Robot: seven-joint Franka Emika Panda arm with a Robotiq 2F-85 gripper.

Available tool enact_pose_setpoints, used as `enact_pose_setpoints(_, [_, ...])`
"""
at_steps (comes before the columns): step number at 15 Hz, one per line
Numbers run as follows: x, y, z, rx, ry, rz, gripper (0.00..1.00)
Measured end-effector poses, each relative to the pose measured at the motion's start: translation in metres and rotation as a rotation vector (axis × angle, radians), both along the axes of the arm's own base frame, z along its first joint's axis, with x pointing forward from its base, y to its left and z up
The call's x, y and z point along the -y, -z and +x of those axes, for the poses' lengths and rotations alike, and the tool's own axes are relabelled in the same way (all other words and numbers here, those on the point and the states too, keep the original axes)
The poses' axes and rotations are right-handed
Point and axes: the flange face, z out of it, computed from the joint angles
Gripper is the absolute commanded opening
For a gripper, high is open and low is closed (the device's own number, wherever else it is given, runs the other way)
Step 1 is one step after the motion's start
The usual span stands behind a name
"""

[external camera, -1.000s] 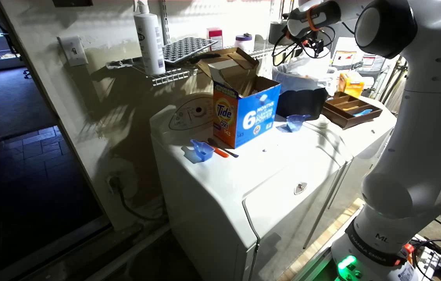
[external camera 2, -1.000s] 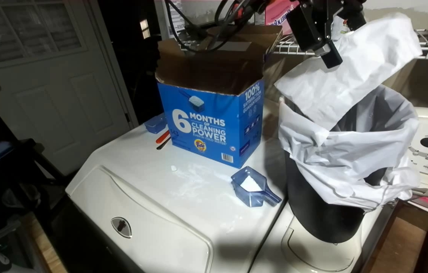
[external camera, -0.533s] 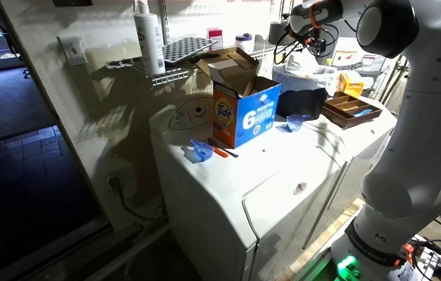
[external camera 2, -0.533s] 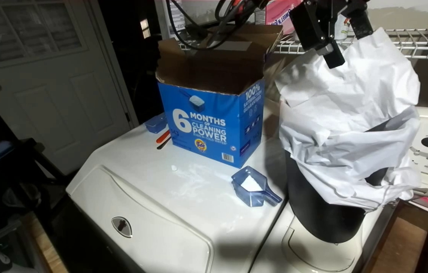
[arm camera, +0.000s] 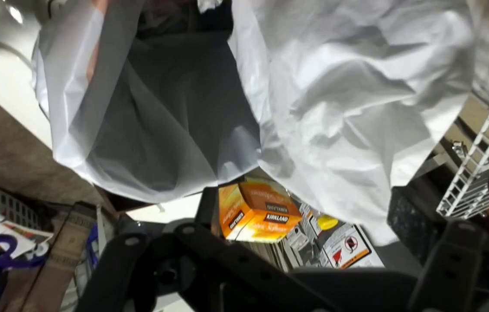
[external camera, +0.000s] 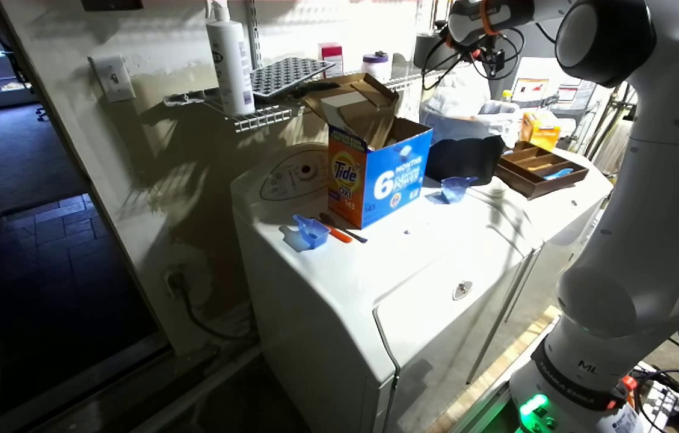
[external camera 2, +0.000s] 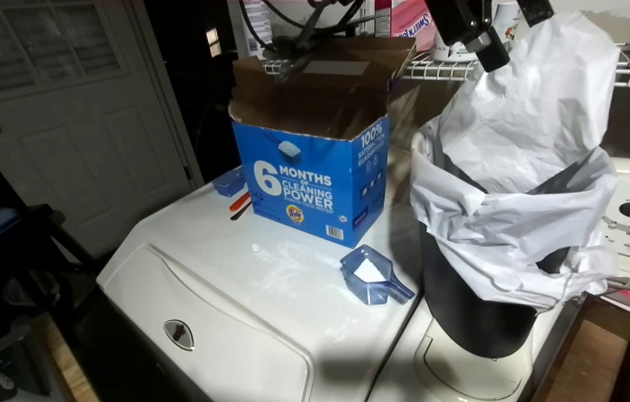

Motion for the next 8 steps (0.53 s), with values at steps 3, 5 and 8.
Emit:
enact_pose_setpoints(3, [-0.001,-0.0006,-0.0019,0.023,0.006,0.048,1.0])
enact_pose_setpoints(5, [-0.0018,0.0008,-0.002,0.021,0.007,0.063,1.0])
enact_pose_setpoints(8, [-0.0031,0.0025,-0.0026,0.03,0.019,0.093,1.0])
